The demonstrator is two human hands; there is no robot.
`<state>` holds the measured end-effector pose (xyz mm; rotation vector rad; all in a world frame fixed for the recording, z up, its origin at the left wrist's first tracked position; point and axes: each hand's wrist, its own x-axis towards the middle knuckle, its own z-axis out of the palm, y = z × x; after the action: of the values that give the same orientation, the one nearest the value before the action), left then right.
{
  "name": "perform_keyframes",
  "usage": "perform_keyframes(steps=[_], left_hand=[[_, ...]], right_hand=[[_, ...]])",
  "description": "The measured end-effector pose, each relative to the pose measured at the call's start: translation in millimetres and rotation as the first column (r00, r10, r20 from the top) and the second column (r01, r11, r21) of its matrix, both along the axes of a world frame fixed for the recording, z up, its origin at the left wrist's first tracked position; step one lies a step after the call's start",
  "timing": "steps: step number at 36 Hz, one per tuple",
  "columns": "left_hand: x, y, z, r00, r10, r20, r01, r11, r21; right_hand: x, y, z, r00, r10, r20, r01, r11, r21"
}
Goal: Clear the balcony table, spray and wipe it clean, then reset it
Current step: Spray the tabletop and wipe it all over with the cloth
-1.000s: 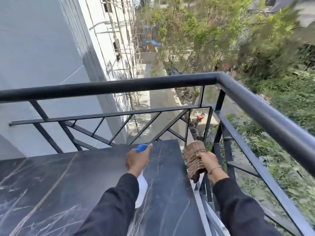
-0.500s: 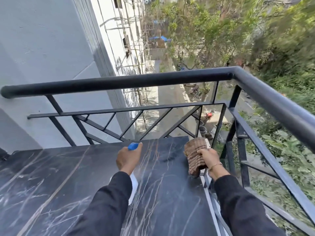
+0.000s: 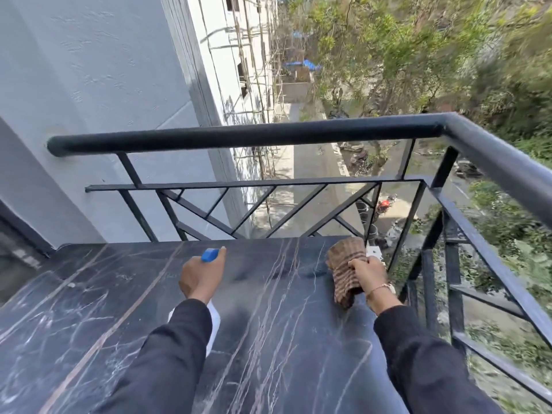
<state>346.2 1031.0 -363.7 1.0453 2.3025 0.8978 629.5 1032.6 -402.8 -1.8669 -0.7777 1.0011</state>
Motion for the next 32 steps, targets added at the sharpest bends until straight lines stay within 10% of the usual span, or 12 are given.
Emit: perform_keyframes(steps=[10,32], left_hand=[[15,26,-5,0.994,-0.053,0.1,0.041,0.992,0.123],[-7,83,-41,0.959,0.024,0.284,-0.099,0.962,0.253]], right_hand=[[-20,-7,-21,0.772,0.241,0.589,-0.117,0.963,-0.241],[-31,106,-85,0.635,0.248,0.732,-0.031,0.954,-0.297]])
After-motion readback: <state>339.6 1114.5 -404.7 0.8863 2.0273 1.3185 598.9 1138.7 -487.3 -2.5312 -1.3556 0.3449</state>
